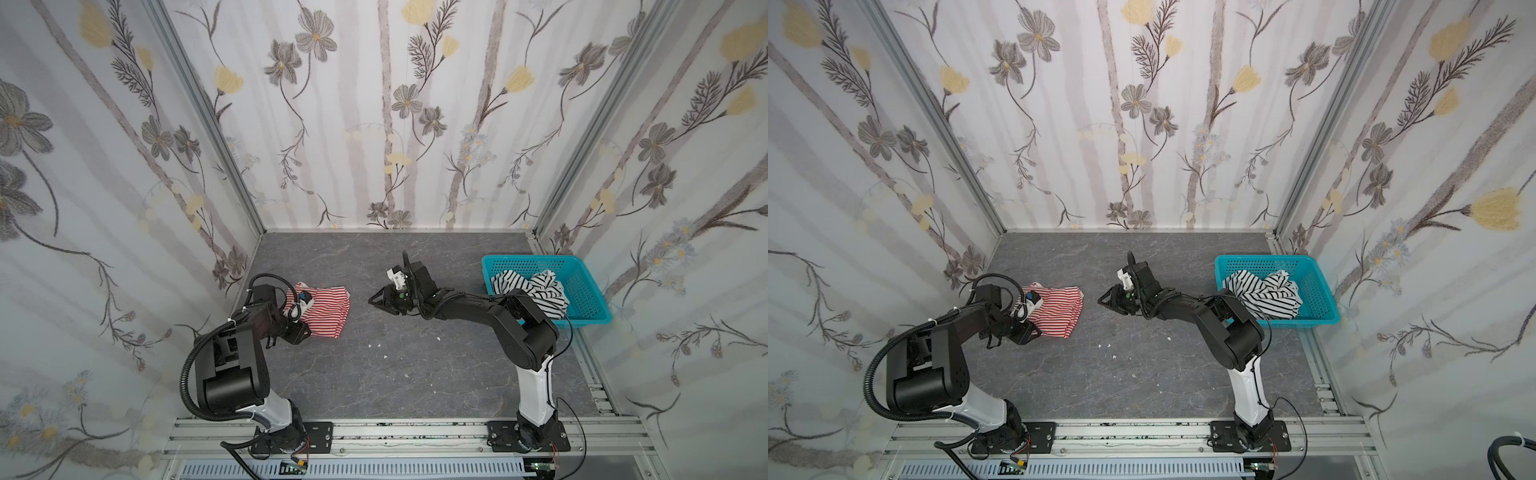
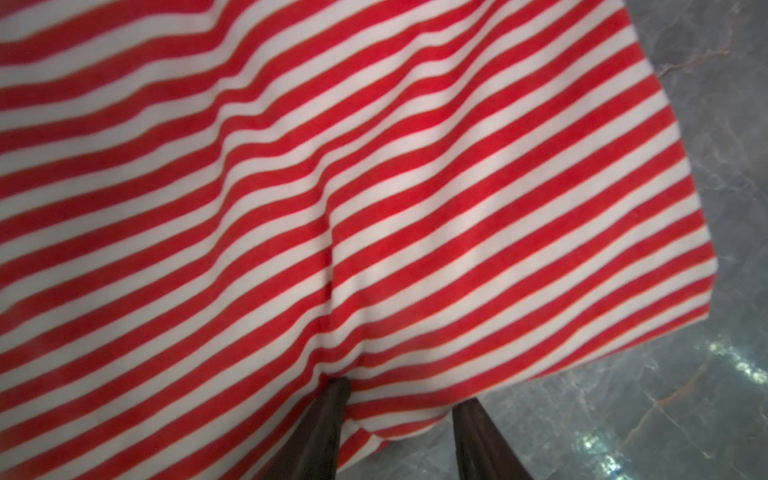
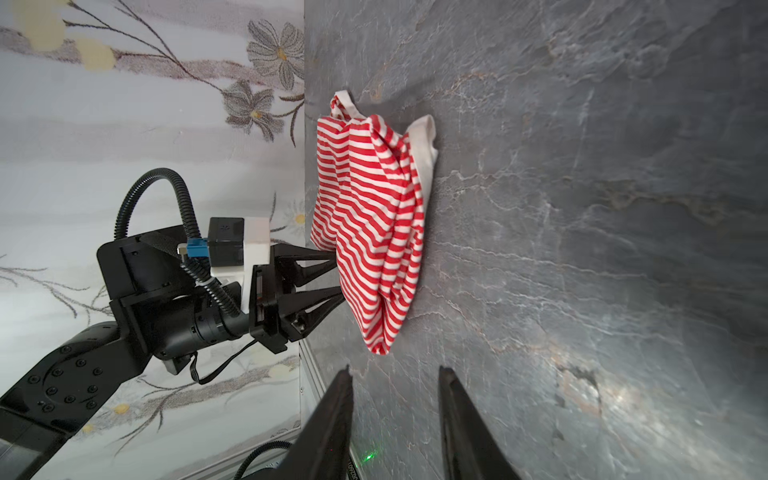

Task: Fold and stack the tank tops

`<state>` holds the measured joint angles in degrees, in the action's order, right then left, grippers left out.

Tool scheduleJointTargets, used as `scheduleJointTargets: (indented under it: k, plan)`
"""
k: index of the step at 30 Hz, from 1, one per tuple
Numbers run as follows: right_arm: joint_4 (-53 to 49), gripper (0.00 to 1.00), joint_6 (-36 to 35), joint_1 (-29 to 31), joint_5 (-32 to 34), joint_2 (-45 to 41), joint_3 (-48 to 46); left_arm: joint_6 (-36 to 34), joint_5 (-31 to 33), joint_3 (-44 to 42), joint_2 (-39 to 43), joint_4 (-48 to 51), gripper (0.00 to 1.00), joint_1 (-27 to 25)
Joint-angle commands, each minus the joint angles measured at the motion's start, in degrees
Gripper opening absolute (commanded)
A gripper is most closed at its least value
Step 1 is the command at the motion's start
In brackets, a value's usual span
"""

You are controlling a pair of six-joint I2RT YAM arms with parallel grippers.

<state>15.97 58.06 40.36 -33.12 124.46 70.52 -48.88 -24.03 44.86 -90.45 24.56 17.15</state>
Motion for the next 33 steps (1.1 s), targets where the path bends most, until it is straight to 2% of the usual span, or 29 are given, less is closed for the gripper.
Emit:
scheduleJointTargets:
  k: [1, 7, 15, 21, 26, 33]
  plan:
    - [4.6, 0.37, 1.6, -0.6, 0.6, -1.4, -1.8, 0.5, 4.3, 0.3, -1.7, 1.9, 0.45, 3.0]
    - [6.1, 0.37, 2.1, -1.1, 0.3, -2.1, -3.6, -5.5, 6.2, 0.8, -2.8, 2.0, 0.45, 9.4]
    - [6.4, 0.37, 2.1, -1.0, 0.2, -2.9, -4.6, -10.5, 8.0, 8.6, -9.1, 2.3, 0.44, 16.0]
    - [6.3, 0.37, 2.0, -1.1, 0.8, -4.5, -6.0, -13.9, 7.6, 10.9, -10.5, 3.3, 0.43, 16.3]
    - [5.8, 0.38, 1.5, -1.1, 0.9, -6.1, -6.8, -12.9, 5.4, 13.4, -8.8, 5.6, 0.44, 16.1]
    - [-3.1, 0.52, -4.0, -2.5, 3.7, -12.1, -5.3, -6.0, -0.4, 15.3, 1.7, 8.5, 0.53, 12.0]
